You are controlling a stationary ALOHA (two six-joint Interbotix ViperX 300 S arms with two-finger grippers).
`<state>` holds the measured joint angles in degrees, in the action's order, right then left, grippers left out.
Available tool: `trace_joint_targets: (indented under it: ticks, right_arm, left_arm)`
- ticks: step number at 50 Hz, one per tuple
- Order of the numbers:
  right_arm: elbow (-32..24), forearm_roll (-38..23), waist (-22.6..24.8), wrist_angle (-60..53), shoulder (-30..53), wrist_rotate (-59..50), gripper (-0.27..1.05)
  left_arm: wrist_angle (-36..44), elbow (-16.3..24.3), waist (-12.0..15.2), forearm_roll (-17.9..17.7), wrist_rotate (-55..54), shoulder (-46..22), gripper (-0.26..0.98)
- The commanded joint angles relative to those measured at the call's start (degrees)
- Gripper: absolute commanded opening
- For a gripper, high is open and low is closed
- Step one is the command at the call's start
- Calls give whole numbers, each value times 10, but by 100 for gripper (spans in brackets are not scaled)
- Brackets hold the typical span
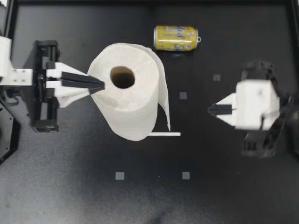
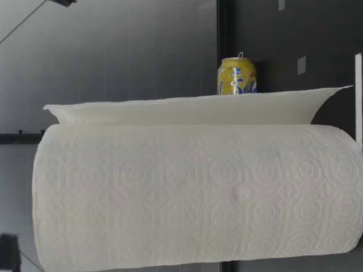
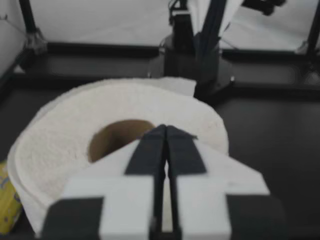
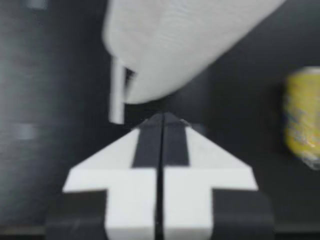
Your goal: Pick up a piece of paper towel and place it on the spilled liquid.
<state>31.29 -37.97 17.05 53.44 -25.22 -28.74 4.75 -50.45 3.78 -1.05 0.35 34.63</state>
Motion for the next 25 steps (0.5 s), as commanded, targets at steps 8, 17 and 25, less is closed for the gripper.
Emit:
trace_joint_targets:
  ticks: [8, 17, 25]
  right_arm:
    - [-16, -331, 186, 217, 82, -365, 3]
    - [-11, -403, 198, 235, 172, -562, 3]
    - [-24, -447, 198, 280, 231, -691, 5]
  left_arm:
    - [-43, 29, 19, 0, -1, -1, 7]
    - [-71, 30, 32, 0, -1, 5, 7]
    - [-99, 32, 33, 1, -2, 7, 7]
